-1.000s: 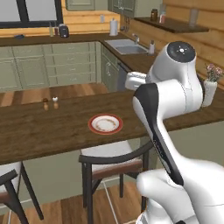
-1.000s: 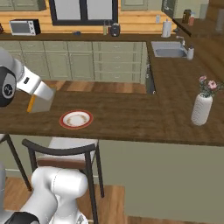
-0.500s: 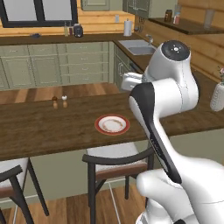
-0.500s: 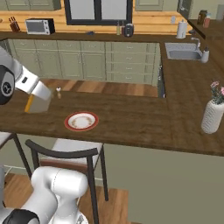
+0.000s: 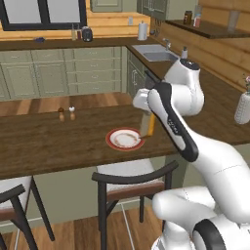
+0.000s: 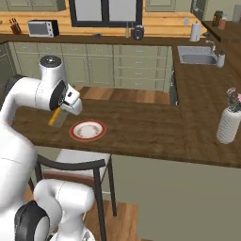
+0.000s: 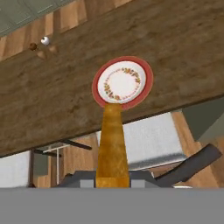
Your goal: Start the toaster. Once the lever pops up, take the bread to the plate on the dining counter.
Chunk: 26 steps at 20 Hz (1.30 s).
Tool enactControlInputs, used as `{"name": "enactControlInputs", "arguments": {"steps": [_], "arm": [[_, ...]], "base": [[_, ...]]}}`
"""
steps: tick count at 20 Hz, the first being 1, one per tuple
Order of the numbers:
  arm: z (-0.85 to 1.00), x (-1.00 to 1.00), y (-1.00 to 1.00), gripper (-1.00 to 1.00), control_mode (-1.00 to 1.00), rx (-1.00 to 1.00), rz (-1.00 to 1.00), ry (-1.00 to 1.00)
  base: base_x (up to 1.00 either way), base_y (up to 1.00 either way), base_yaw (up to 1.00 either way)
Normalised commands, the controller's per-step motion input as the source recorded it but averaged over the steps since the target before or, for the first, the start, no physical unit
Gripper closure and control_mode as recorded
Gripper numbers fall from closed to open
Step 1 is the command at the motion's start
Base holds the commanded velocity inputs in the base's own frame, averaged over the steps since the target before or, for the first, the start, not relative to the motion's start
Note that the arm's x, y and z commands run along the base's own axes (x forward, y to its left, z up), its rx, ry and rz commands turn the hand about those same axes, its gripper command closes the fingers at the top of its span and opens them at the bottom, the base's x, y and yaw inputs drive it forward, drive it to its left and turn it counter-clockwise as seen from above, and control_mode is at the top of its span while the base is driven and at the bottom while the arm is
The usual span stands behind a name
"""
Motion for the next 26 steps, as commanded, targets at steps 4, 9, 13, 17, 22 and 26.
{"name": "enactControlInputs", "arguments": {"steps": [4,9,13,17,22,26], "arm": [[-0.64,0.95,0.0,1.0,-1.0,0.08,0.21,-0.06],[-0.6,1.0,0.0,1.0,-1.0,0.05,0.15,-0.1],[-0.75,1.0,0.0,1.0,-1.0,0.05,0.14,-0.01],[-0.69,1.0,0.0,1.0,-1.0,0.08,0.17,0.0],[-0.46,0.94,0.0,1.0,-1.0,0.11,0.14,0.0],[-0.5,0.64,0.1,1.0,-1.0,0.11,0.12,0.01]], "base": [[0.0,0.0,0.0],[0.0,0.0,0.0],[0.0,0.0,0.0],[0.0,0.0,0.0],[0.0,0.0,0.0],[0.0,0.0,0.0]]}}
